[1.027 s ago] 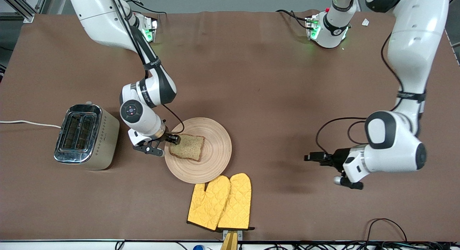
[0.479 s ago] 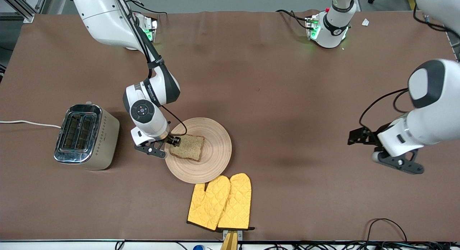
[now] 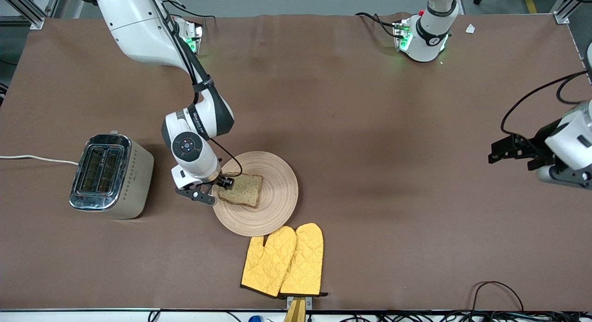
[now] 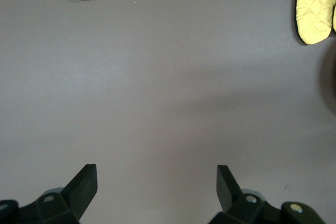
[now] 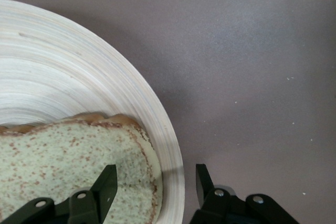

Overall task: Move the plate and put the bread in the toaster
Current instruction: 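Grasp the bread slice with the right gripper while the left gripper withdraws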

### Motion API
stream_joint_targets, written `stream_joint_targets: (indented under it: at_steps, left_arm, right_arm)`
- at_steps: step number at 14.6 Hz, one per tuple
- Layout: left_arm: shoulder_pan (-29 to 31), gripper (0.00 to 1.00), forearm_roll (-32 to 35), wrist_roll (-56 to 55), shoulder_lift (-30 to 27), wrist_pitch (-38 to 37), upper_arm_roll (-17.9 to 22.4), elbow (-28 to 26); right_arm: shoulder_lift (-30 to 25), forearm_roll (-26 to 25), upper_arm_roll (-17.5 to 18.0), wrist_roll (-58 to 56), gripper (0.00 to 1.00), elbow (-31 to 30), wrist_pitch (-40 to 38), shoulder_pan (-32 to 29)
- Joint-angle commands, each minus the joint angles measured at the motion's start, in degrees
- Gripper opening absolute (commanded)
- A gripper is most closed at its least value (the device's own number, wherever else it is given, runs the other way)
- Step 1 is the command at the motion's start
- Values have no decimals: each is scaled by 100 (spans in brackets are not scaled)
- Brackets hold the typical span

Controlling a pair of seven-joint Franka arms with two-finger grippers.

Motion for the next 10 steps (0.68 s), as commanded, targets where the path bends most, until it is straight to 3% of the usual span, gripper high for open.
stream_joint_targets:
  at_steps: [1, 5, 8, 10]
  left_arm:
    - [-26, 100, 137, -248, -837, 33, -36, -796]
    - [-26, 100, 137, -214, -830, 16, -63, -807]
    - [-8, 100, 137, -161, -795, 24, -28, -789]
    - [-61, 100, 216, -161, -812, 33, -10, -780]
  right_arm:
    - [98, -76, 19, 221, 69, 177, -61, 37]
    - [150, -76, 72, 371, 69, 248, -61, 46]
    - [168, -76, 72, 380, 56, 248, -61, 73]
    - [168, -76, 72, 397, 54, 248, -53, 64]
